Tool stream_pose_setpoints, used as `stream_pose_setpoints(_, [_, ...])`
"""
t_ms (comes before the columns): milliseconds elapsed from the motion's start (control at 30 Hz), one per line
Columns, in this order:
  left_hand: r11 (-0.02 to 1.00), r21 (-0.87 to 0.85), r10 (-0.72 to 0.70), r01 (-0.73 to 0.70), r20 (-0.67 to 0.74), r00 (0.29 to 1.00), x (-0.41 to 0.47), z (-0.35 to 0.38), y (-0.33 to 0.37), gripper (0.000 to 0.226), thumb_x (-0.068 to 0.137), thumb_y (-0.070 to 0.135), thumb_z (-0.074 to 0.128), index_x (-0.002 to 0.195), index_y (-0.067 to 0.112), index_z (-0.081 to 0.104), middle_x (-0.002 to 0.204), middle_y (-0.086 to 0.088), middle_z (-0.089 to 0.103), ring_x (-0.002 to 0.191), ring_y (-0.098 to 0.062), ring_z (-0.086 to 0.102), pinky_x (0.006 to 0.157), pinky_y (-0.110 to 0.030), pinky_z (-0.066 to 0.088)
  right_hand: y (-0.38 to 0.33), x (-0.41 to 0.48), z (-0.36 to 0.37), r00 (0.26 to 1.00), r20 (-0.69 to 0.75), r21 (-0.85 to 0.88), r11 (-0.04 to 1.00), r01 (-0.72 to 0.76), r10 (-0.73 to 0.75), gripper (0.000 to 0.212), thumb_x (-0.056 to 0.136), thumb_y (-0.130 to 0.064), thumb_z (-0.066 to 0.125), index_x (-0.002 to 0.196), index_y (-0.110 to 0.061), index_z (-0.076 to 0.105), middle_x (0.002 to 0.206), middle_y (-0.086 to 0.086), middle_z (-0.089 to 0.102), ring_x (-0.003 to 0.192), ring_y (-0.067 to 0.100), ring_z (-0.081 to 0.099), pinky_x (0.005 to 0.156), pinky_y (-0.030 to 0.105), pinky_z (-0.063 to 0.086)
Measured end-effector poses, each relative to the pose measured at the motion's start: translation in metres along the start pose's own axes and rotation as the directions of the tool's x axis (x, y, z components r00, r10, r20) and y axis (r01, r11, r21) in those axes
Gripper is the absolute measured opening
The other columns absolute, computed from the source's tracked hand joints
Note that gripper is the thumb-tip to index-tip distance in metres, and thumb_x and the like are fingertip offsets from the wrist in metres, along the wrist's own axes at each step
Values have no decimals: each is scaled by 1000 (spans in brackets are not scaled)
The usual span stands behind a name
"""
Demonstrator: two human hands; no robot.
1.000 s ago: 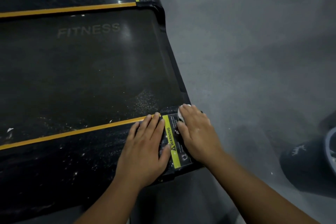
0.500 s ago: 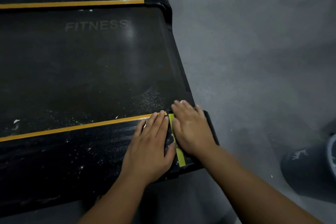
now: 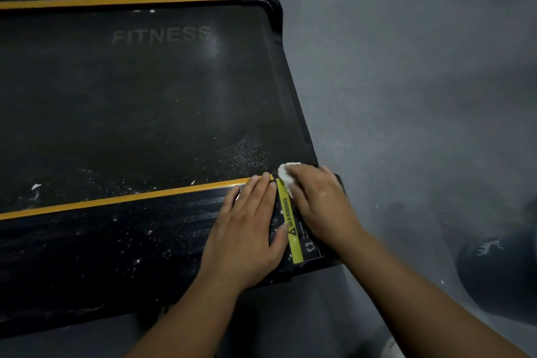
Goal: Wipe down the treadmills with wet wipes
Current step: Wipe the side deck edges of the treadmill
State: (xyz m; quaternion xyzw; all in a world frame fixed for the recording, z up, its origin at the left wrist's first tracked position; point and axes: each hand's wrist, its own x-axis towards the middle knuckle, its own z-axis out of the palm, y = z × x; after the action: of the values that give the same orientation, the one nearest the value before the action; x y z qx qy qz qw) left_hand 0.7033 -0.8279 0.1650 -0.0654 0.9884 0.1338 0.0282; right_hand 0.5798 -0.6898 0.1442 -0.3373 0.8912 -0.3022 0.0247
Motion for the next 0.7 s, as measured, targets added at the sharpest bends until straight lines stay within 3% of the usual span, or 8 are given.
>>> stream_pose_setpoints(100, [1000, 4, 0, 0, 2, 1000, 1, 1, 0, 77, 97, 57, 22, 162, 17, 17, 170, 2, 5, 156, -10, -2, 126, -39, 2, 2, 13, 0, 997, -77, -49, 999, -17, 13, 30, 99, -31, 46, 108, -17, 71, 109, -2, 70, 99, 19, 63, 91, 46, 48])
stream_pose_setpoints(167, [1000, 0, -5, 5, 7, 1000, 1, 1, 0, 77, 96, 58, 21, 162, 17, 17, 170, 2, 6, 156, -10, -2, 127, -39, 3, -16, 21, 7, 998, -65, -4, 1000, 21, -21, 33, 98, -28, 46, 105, -13, 75, 103, 1, 72, 95, 20, 64, 87, 43, 50])
stream_pose_setpoints(300, [1000, -14, -13, 13, -3, 1000, 1, 0, 0, 77, 96, 57, 23, 162, 17, 19, 170, 1, 8, 156, -10, -1, 127, -39, 4, -13, 2, 5, 998, 3, -68, 996, 57, -57, 37, 99, -32, 44, 123, -19, 69, 123, -2, 69, 114, 18, 62, 104, 44, 43])
stream_pose_setpoints(433, [1000, -1, -6, 6, -13, 1000, 1, 3, -1, 76, 97, 57, 22, 162, 17, 15, 170, 2, 3, 156, -10, -3, 125, -38, 0, 9, -12, -6, 979, 53, -256, 950, -177, 197, 55, 100, -42, 21, 148, -24, 42, 151, -2, 47, 141, 18, 40, 117, 49, 24])
stream_pose_setpoints(600, [1000, 11, -7, 7, -9, 1000, 1, 2, 0, 70, 99, 47, 17, 161, 15, 20, 169, 0, 7, 156, -11, 1, 125, -36, 0, -20, -57, 4, 991, 137, -357, 932, 57, -8, 55, 107, -38, 19, 155, -17, 35, 162, 3, 33, 151, 24, 28, 118, 50, 28])
stream_pose_setpoints(700, [1000, 18, -16, 16, -11, 1000, 0, 1, 1, 69, 99, 46, 16, 162, 16, 18, 170, 0, 7, 156, -11, 1, 125, -36, -1, -1, -90, -12, 992, 122, -321, 946, 43, -4, 56, 109, -41, 13, 155, -18, 36, 163, 3, 32, 150, 25, 28, 117, 49, 24])
